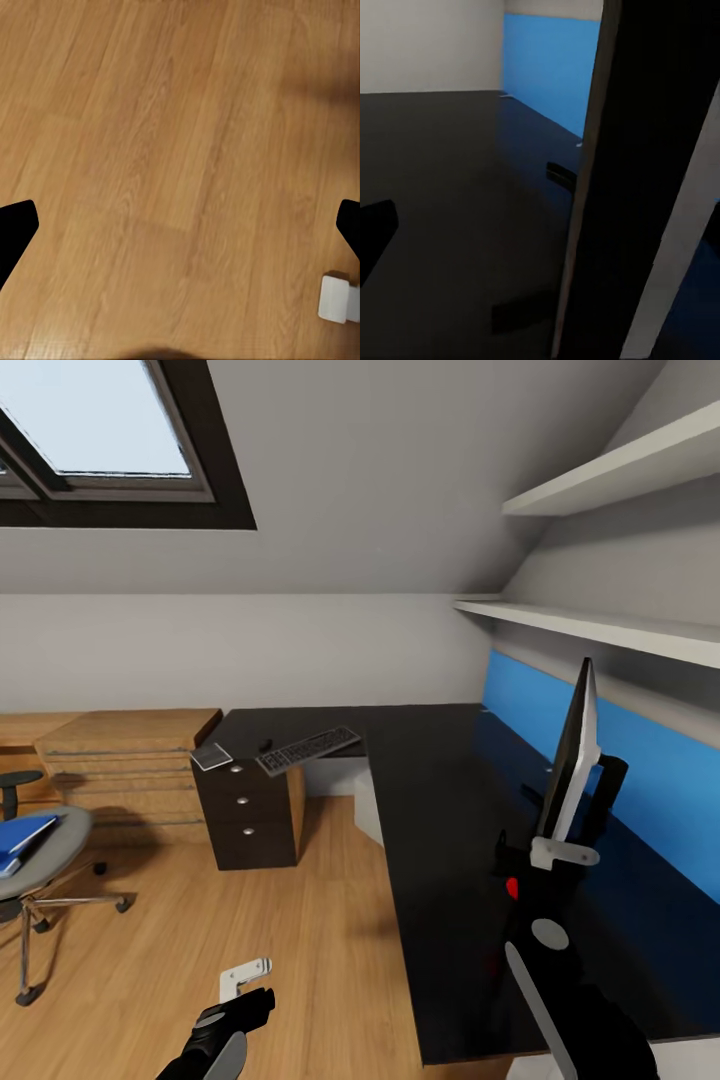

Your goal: In the bedroom, organize the workspace by keeping the computer under the desk, ensuring the monitor is on the desk, placing the keyboard on the desk next to the monitor, placing the mouse on the desk next to the keyboard, moving the folder from the swivel chair onto the desk next to the mouse, stacking the notebook on top of the folder with the pen on top of the notebook, and positioning the swivel chair next to the desk.

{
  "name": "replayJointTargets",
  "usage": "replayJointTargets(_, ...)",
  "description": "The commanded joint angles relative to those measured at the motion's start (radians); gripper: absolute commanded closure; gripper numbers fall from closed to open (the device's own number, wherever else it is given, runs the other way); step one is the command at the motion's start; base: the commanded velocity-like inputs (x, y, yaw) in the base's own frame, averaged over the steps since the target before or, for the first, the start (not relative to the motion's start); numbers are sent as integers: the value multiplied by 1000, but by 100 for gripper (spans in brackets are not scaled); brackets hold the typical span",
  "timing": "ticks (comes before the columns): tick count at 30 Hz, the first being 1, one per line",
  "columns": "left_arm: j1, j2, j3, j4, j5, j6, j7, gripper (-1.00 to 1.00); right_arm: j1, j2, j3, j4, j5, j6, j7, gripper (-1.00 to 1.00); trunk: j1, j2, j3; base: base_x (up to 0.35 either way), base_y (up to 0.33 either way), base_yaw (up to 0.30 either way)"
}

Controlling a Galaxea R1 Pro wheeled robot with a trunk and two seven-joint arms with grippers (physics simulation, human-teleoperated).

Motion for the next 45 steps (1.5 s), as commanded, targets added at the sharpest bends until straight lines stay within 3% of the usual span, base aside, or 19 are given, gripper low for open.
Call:
replayJointTargets(1, -1, 1, -4, -2, 7, 2, 9, -100, -1, -1, 1, 2, -7, 5, -8, -100, 0, -1, -1, 116, 0, 0)
replayJointTargets(13, -1, 1, -4, -2, 8, 3, 9, -100, -2, -3, -15, 28, -7, 8, -9, -100, 0, -1, -1, 24, 0, 0)
replayJointTargets(15, -1, 1, -4, -2, 7, 3, 9, -100, -4, -2, -33, 41, -7, 9, -10, -100, 0, -1, -1, 2, 0, 0)
replayJointTargets(17, -1, 1, -4, -2, 7, 3, 9, -100, -7, -1, -77, 64, -9, 20, -9, -100, 0, -1, -1, 0, 0, 0)
replayJointTargets(28, -1, 2, -1, -2, 8, 3, 10, -100, -10, -1, -135, 77, -16, 43, -8, -100, 0, -1, -1, 0, 0, 0)
replayJointTargets(45, -1, 2, 1, 0, 12, 4, 10, -100, -10, -1, -140, 77, -16, 44, -8, -100, 0, -1, -1, -161, -188, 0)
